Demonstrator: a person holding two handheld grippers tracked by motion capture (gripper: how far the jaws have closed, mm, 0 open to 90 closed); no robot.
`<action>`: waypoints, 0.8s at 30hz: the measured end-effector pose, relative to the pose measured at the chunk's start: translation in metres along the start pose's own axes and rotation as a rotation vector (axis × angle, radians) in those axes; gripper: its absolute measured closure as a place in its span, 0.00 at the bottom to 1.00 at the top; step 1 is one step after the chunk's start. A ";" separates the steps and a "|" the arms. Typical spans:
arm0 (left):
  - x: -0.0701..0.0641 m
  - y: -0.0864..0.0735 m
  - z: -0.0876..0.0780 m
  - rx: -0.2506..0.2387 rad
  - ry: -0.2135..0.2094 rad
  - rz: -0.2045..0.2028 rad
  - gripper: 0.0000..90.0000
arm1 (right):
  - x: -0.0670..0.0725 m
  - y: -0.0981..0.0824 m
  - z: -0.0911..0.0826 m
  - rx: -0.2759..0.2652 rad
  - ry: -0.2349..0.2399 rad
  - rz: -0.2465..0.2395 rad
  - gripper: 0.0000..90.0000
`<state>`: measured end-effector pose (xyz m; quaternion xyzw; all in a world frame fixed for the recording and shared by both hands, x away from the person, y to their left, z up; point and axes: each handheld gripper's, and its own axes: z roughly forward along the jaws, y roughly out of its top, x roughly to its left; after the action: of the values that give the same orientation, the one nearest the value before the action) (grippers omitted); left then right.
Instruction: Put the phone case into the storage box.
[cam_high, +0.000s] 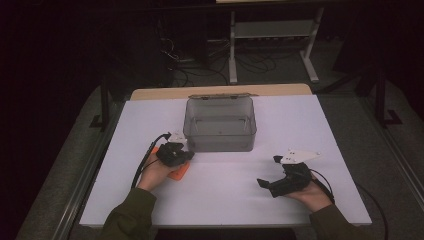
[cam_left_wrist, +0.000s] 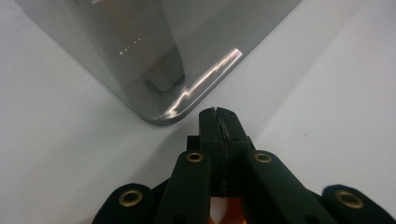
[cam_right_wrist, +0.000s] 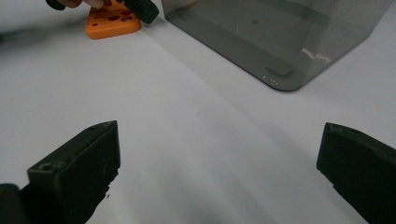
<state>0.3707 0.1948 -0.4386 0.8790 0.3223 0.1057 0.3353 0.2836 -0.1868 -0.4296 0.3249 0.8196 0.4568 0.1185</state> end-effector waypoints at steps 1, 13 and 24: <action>0.000 0.000 0.000 0.003 -0.002 0.001 1.00 | 0.000 0.000 0.000 0.000 0.000 0.001 0.00; -0.004 -0.003 -0.005 0.042 -0.015 0.016 1.00 | 0.000 0.000 0.000 0.001 -0.002 0.000 0.00; -0.013 -0.017 -0.017 0.055 -0.038 0.018 1.00 | 0.000 0.000 0.000 0.002 -0.005 0.003 0.00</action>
<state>0.3450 0.2049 -0.4361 0.8925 0.3106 0.0830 0.3163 0.2837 -0.1867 -0.4298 0.3276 0.8193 0.4551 0.1196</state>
